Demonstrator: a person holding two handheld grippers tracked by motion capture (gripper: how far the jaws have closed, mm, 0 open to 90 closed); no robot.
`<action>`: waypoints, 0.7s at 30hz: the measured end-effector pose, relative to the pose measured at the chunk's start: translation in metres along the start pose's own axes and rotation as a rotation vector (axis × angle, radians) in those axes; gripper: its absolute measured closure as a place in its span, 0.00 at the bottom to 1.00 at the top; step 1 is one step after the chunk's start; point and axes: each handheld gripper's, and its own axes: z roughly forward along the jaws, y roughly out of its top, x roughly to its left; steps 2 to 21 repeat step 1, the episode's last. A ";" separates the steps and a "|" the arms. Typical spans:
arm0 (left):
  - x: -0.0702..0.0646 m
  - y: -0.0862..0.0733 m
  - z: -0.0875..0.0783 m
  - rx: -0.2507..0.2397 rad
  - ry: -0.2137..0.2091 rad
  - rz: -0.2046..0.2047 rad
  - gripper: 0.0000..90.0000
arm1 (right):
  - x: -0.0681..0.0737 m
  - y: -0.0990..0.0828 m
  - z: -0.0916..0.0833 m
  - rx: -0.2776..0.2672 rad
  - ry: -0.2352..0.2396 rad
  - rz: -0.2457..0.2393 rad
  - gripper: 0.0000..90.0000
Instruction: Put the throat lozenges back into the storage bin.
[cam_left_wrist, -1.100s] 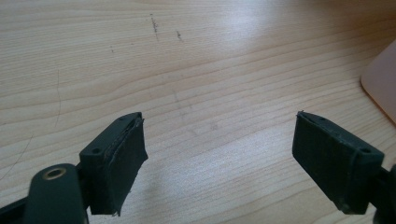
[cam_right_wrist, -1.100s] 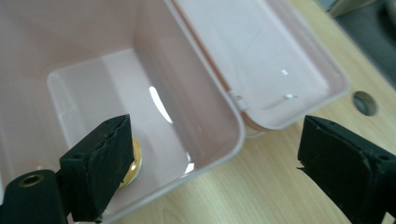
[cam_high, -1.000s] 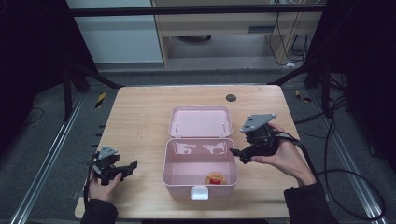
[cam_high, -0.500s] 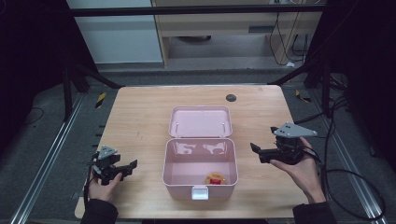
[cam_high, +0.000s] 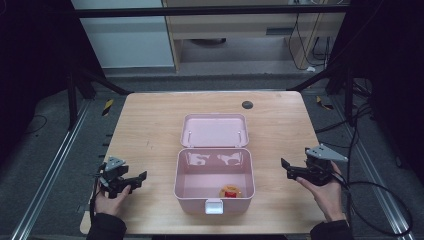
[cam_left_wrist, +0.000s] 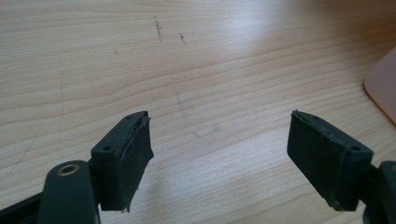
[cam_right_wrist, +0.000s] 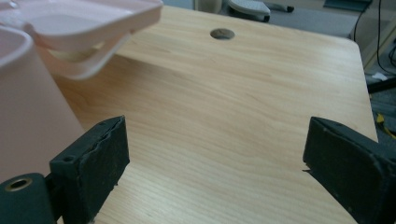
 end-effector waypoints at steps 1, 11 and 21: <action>0.000 0.000 0.000 0.002 0.002 0.002 0.23 | -0.002 -0.005 0.001 0.005 -0.009 0.007 0.08; 0.000 0.000 0.000 0.002 0.002 0.002 0.23 | -0.002 -0.005 0.001 0.005 -0.009 0.007 0.08; 0.000 0.000 0.000 0.002 0.002 0.002 0.23 | -0.002 -0.005 0.001 0.005 -0.009 0.007 0.08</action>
